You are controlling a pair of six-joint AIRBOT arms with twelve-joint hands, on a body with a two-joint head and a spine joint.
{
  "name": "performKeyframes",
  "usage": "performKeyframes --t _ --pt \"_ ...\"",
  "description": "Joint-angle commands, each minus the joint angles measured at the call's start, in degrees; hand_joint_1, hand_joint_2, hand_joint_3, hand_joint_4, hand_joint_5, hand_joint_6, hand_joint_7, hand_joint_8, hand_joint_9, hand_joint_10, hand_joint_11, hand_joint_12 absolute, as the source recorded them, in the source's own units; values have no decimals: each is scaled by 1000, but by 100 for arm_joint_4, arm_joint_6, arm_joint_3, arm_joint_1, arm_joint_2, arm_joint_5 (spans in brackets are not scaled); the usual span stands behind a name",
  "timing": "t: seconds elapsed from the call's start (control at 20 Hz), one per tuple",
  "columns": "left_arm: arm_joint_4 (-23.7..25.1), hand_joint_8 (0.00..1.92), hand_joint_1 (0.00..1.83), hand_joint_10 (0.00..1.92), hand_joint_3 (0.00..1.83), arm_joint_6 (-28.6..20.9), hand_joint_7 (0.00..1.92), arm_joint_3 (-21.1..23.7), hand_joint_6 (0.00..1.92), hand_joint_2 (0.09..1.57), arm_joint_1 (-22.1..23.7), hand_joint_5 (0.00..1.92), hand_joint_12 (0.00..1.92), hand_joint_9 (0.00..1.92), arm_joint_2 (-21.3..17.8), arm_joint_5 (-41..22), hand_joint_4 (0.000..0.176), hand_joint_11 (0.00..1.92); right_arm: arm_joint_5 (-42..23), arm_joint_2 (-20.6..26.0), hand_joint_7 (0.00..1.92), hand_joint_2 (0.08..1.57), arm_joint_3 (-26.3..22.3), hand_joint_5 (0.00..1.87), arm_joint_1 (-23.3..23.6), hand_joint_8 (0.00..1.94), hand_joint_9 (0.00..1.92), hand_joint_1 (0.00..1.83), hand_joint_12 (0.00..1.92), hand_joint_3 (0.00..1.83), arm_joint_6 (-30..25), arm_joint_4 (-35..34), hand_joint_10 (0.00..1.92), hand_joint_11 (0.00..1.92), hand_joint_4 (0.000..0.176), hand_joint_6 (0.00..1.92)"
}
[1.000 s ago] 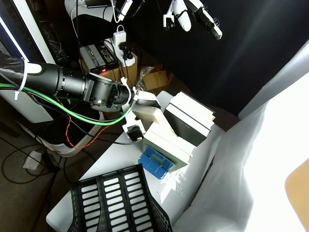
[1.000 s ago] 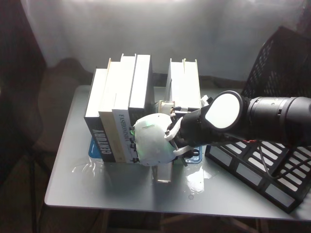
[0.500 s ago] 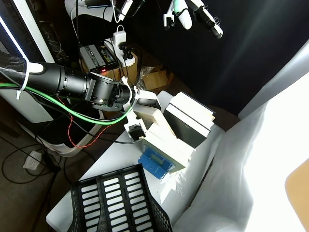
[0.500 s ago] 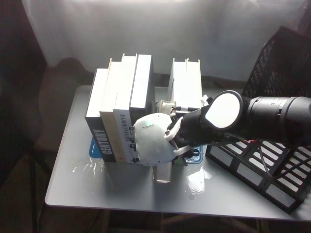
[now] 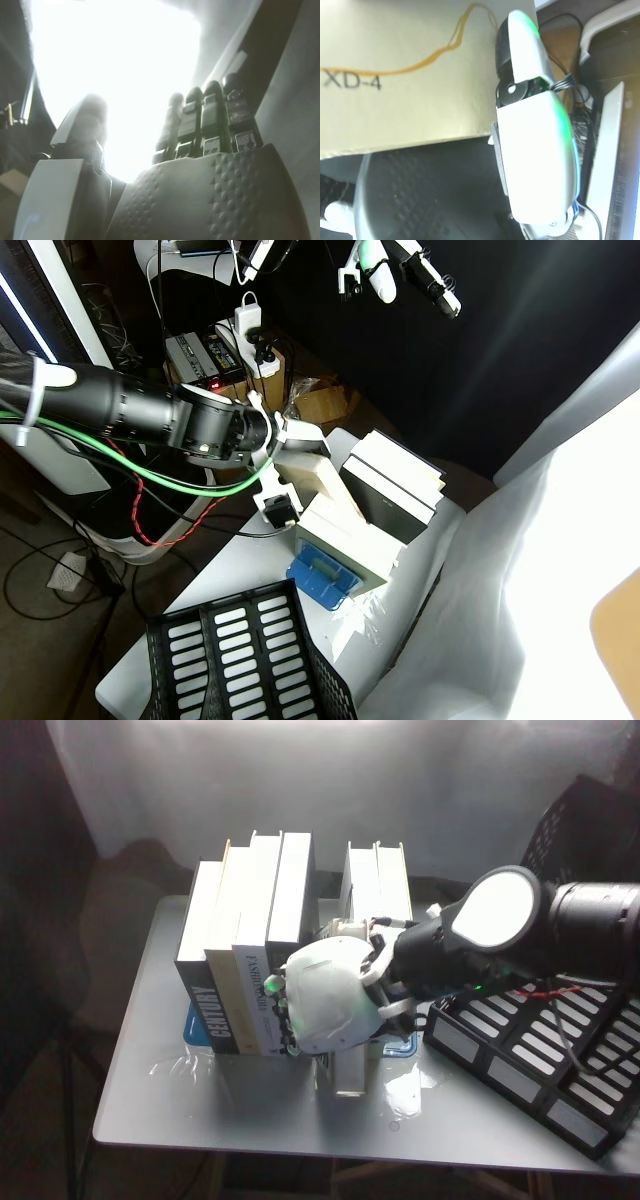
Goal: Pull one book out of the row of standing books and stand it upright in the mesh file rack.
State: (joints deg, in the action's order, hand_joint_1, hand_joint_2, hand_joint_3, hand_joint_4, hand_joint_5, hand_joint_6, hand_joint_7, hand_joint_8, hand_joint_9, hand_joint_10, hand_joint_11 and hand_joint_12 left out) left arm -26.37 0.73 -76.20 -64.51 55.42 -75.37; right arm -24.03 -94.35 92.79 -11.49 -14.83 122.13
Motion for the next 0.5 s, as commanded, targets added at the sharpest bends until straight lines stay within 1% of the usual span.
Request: performKeyframes --t 0.0,0.05,0.1,0.15,0.25,0.3,0.35,0.4,0.45 --pt "-191 0 445 0 5 -28 0 4 1 1406 -5 100 0 0 -104 -668 18 0 185 208 995 1146 -19 868 105 896 759 1359 1686 5 -10 -31 1358 335 0 1212" --pt "-189 0 439 0 7 -28 0 6 0 1413 -4 89 0 0 -107 -666 31 0 182 256 995 1144 -63 864 146 946 762 1236 1708 2 -10 -40 1078 327 0 1206" --pt "-182 0 459 0 8 -28 0 11 0 1419 -2 88 0 0 -113 -662 27 0 152 300 1032 1138 -100 847 185 883 801 1340 1705 0 -10 -59 1274 358 0 1182" --pt "-177 0 475 0 6 -28 0 18 1 1420 0 88 0 0 -121 -661 15 0 107 345 1047 1132 -139 850 230 865 820 1363 1706 0 -10 -80 1309 392 0 1159" --pt "-174 0 450 0 6 -28 0 38 0 1424 5 69 0 0 -141 -658 34 0 1 461 1055 1134 -250 827 346 870 825 1369 1737 0 -10 -156 1345 391 0 1151" --pt "-174 0 447 0 7 -28 0 41 0 1428 12 49 0 0 -143 -652 35 0 -45 480 1056 1132 -307 834 383 873 827 1370 1735 0 -10 -208 1342 382 0 1141" --pt "-172 0 434 0 6 -28 0 43 0 1428 16 33 0 0 -143 -643 42 0 -102 493 1081 1125 -347 847 426 859 832 1373 1724 0 -10 -290 1325 406 0 1113" --pt "-172 0 408 0 6 -28 0 44 1 1429 18 32 0 0 -139 -641 40 0 -134 531 1076 1126 -381 848 472 897 823 1372 1723 1 -10 -314 1312 376 0 1113" --pt "-172 0 403 0 6 -28 0 48 3 1431 27 36 0 0 -133 -640 37 0 -142 571 1050 1137 -418 822 514 949 799 1368 1732 3 -10 -313 1334 346 0 1157"
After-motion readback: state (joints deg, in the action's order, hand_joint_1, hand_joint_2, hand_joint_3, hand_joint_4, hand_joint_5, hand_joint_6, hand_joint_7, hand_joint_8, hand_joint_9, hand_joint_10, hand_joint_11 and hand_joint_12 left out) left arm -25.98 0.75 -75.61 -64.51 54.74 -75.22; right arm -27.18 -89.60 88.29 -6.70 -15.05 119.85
